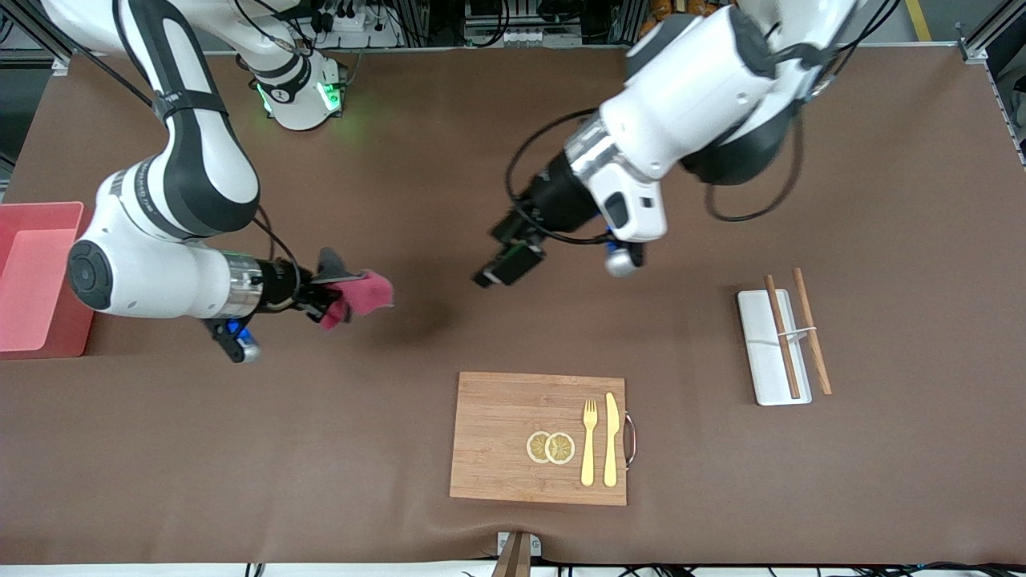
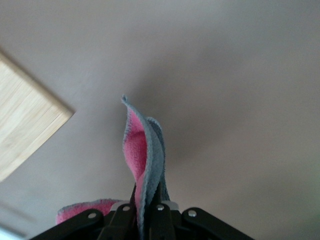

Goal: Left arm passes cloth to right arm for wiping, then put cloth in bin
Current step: 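Carry the cloth to the pink bin with the right gripper while the left gripper withdraws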

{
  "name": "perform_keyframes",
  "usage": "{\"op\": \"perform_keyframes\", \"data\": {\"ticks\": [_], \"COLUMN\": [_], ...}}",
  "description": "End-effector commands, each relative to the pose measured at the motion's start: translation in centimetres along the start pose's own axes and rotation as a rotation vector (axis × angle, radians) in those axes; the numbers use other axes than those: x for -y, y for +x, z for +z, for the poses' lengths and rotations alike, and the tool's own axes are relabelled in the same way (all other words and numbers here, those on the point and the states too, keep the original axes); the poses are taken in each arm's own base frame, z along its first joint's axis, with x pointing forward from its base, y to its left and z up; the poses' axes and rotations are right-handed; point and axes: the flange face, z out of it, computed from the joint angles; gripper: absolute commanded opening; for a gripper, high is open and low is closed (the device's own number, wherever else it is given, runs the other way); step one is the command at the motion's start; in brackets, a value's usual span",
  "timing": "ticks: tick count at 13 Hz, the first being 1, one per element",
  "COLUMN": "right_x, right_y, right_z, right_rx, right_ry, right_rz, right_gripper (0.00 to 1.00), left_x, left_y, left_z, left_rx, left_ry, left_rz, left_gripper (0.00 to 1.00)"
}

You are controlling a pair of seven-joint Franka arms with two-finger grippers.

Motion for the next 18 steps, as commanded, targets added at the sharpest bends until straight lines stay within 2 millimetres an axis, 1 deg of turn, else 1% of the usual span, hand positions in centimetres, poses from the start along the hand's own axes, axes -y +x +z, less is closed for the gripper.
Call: {"op": "perform_keyframes", "data": {"ticks": [1,3,4,5,6,7,8,9,11,12,13,14,15,16,17,18], "right_x": [-3.0,-7.7,-9.3,-12.0,-14.6,-17.4,-20.6,-23.7,-29.0,-31.2,-33.6,-36.2,-37.6,-39.9,-42.4,-44.3], "right_y": [2.8,7.3,8.6,10.6,12.4,14.3,16.3,17.9,20.1,21.0,22.0,22.8,23.3,24.2,25.4,26.6], "right_z": [-2.1,-4.9,-5.7,-7.2,-8.2,-9.2,-10.3,-11.2,-12.6,-13.3,-13.8,-14.2,-14.4,-14.3,-14.0,-13.3], "right_rx": [-0.120,-0.166,-0.176,-0.201,-0.208,-0.219,-0.236,-0.244,-0.271,-0.293,-0.308,-0.321,-0.332,-0.334,-0.351,-0.366], "right_ry": [-0.103,-0.142,-0.162,-0.175,-0.177,-0.174,-0.167,-0.161,-0.167,-0.182,-0.196,-0.207,-0.222,-0.251,-0.268,-0.287], "right_rz": [-0.166,-0.327,-0.398,-0.435,-0.486,-0.558,-0.612,-0.655,-0.739,-0.805,-0.871,-0.911,-0.938,-0.957,-0.969,-1.014], "right_gripper": [0.00,0.00,0.00,0.00,0.00,0.00,0.00,0.00,0.00,0.00,0.00,0.00,0.00,0.00,0.00,0.00], "left_x": [0.8,1.3,1.6,2.2,2.6,2.9,2.9,2.9,3.1,3.2,3.4,3.6,3.8,3.9,4.0,4.2], "left_y": [2.8,6.6,8.7,10.0,10.8,11.0,12.5,13.6,15.7,16.8,18.0,19.2,19.7,20.3,20.3,20.8], "left_z": [-3.0,-5.6,-7.2,-8.1,-8.8,-9.6,-10.7,-12.1,-14.8,-16.0,-17.7,-18.9,-20.4,-21.0,-21.9,-23.0], "left_rx": [-0.110,-0.137,-0.169,-0.208,-0.254,-0.293,-0.322,-0.321,-0.317,-0.309,-0.305,-0.295,-0.293,-0.284,-0.291,-0.302], "left_ry": [0.124,0.237,0.298,0.363,0.425,0.474,0.506,0.522,0.551,0.570,0.588,0.602,0.608,0.610,0.610,0.616], "left_rz": [0.152,0.289,0.372,0.469,0.564,0.642,0.669,0.688,0.750,0.787,0.821,0.852,0.882,0.906,0.929,0.932], "left_gripper": [1.00,1.00,1.00,1.00,1.00,1.00,1.00,1.00,1.00,1.00,1.00,1.00,1.00,1.00,1.00,1.00]}}
